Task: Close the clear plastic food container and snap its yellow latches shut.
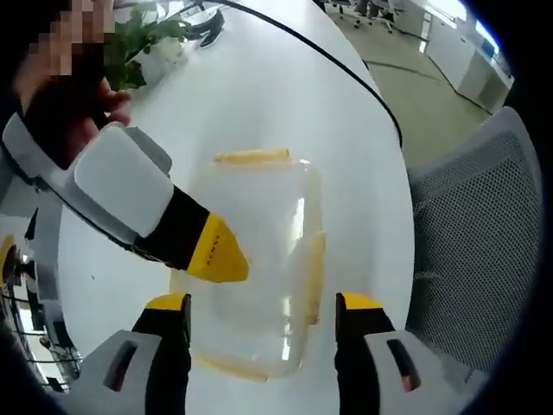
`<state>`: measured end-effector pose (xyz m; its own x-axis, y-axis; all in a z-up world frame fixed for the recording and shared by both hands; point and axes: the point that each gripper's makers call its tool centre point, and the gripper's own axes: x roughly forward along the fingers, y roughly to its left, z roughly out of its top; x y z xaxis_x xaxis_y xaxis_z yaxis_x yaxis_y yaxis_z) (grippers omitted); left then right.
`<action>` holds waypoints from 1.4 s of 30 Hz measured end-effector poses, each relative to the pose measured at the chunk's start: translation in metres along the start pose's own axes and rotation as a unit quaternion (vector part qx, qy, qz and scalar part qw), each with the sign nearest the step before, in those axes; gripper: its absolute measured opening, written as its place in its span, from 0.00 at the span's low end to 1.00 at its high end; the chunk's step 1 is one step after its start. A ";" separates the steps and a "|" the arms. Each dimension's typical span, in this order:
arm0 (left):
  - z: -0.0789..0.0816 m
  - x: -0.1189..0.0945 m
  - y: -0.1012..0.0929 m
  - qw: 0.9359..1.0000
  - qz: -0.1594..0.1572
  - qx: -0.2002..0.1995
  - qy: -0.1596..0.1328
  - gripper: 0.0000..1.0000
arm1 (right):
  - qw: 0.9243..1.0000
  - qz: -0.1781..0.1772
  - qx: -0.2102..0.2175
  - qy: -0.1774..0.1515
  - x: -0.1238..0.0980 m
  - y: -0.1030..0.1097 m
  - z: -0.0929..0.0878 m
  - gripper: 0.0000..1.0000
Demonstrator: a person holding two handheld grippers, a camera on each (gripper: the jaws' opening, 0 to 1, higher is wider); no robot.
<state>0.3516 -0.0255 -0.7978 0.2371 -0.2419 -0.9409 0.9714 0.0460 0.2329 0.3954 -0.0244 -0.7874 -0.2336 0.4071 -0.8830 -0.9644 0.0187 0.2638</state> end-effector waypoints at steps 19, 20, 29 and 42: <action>-0.002 -0.007 0.003 0.996 -0.070 -0.051 -0.019 0.84 | 0.999 -0.036 -0.018 -0.014 -0.009 0.014 -0.010 0.62; -0.002 -0.007 0.003 0.996 -0.073 -0.053 -0.020 0.84 | 0.999 -0.039 -0.020 -0.015 -0.010 0.015 -0.010 0.63; -0.009 -0.008 0.010 0.996 -0.077 -0.034 -0.018 0.89 | 0.998 -0.053 -0.013 -0.031 -0.014 0.017 -0.015 0.68; -0.016 -0.009 0.009 0.994 -0.099 -0.033 -0.012 0.99 | 0.996 -0.071 -0.023 -0.043 -0.017 0.024 -0.021 0.83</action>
<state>0.3585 -0.0072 -0.7910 0.0408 -0.2759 -0.9603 0.9980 0.0577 0.0258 0.3737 -0.0497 -0.7741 -0.0850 0.4809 -0.8727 -0.9921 0.0404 0.1189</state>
